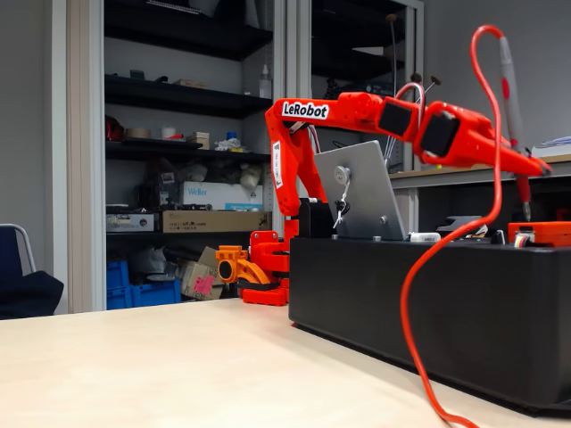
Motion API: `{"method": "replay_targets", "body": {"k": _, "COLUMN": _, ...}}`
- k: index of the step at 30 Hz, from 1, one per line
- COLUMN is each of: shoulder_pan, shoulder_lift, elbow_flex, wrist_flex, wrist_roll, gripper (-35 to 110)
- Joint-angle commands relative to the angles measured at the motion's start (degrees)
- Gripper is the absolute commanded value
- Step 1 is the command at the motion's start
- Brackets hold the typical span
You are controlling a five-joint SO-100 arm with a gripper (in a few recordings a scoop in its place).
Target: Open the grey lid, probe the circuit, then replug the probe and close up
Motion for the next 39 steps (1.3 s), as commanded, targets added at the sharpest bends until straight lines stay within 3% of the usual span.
{"method": "replay_targets", "body": {"k": 1, "shoulder_pan": -0.35, "shoulder_lift": 1.41, "elbow_flex": 0.7, "wrist_flex": -0.62, "wrist_roll": 0.97, "gripper": 0}}
{"method": "replay_targets", "body": {"k": 39, "shoulder_pan": -0.26, "shoulder_lift": 0.18, "elbow_flex": 5.01, "wrist_flex": -5.89, "wrist_roll": 1.23, "gripper": 0}}
